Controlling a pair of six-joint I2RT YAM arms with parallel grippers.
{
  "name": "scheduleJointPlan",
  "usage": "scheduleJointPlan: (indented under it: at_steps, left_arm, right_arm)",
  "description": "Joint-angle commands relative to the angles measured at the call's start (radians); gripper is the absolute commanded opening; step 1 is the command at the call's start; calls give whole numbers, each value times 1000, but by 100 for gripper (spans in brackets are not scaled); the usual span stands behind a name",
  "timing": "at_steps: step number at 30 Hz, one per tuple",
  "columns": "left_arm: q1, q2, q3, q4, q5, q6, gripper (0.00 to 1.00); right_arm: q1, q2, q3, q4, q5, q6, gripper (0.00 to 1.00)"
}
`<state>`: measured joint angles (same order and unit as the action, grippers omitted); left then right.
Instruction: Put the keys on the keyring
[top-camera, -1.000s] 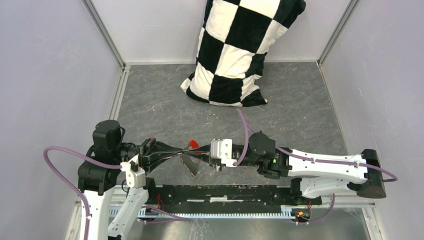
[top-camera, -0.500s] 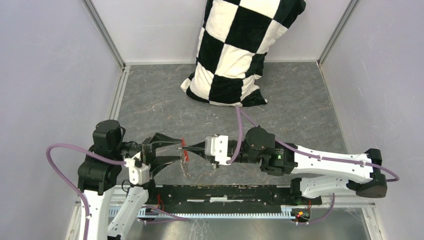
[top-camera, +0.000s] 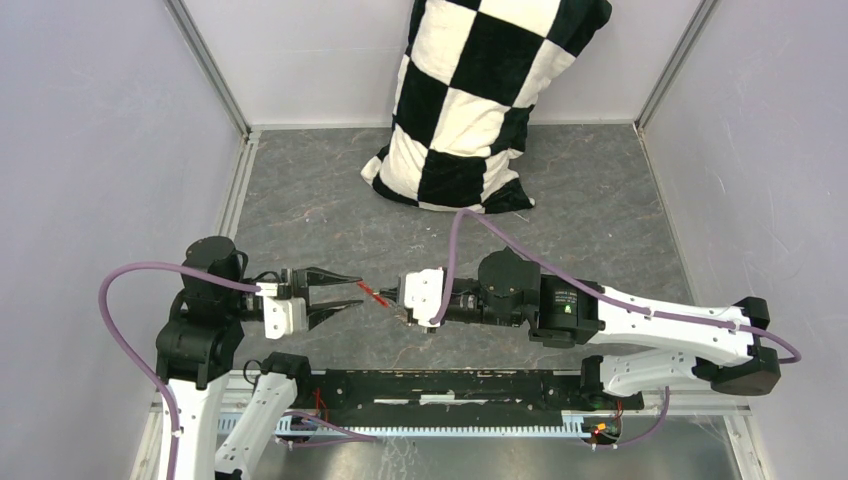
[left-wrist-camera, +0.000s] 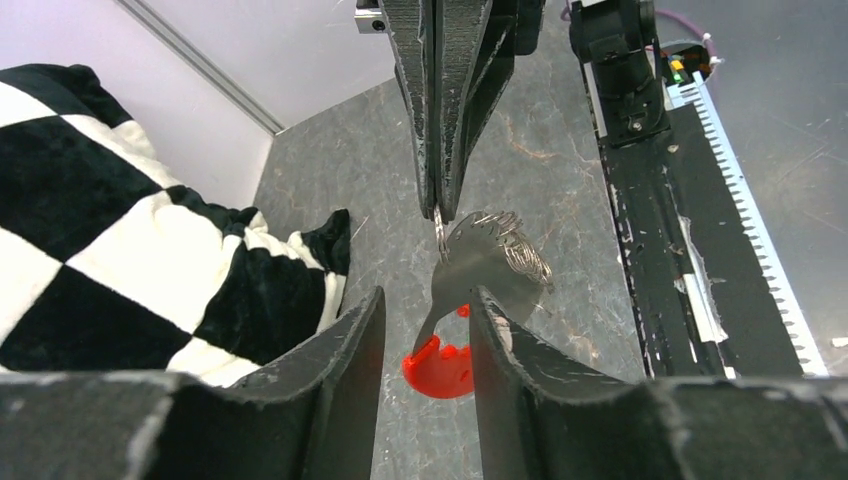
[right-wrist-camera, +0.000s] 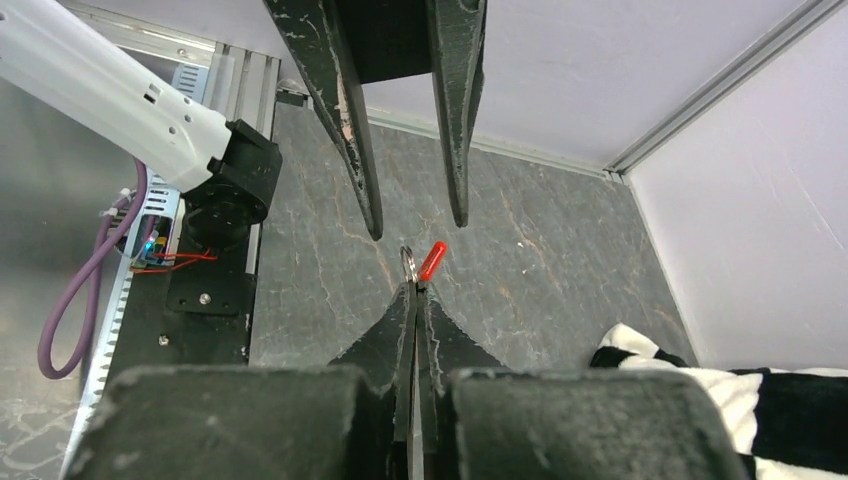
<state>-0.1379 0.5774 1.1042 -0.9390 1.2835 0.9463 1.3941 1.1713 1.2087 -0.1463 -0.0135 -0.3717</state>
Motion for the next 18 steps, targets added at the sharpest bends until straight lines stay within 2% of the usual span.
scheduleJointPlan:
  at_steps: [1, 4, 7, 12, 18]
  left_arm:
    - [-2, 13, -1, 40, 70, -100, 39]
    - [-2, 14, 10, 2, 93, -85, 33]
    - [-2, 16, 34, -90, 108, -2, 27]
    - [-2, 13, 56, -108, 128, 14, 25]
    - [-2, 7, 61, -108, 171, 6, 24]
  right_arm:
    - [7, -46, -19, 133, -29, -5, 1]
    - [6, -84, -102, 260, -44, 16, 1]
    - [6, -105, -152, 346, -70, 27, 1]
    - [6, -130, -232, 472, -116, 27, 1]
    - [6, -166, -400, 800, -238, -38, 1]
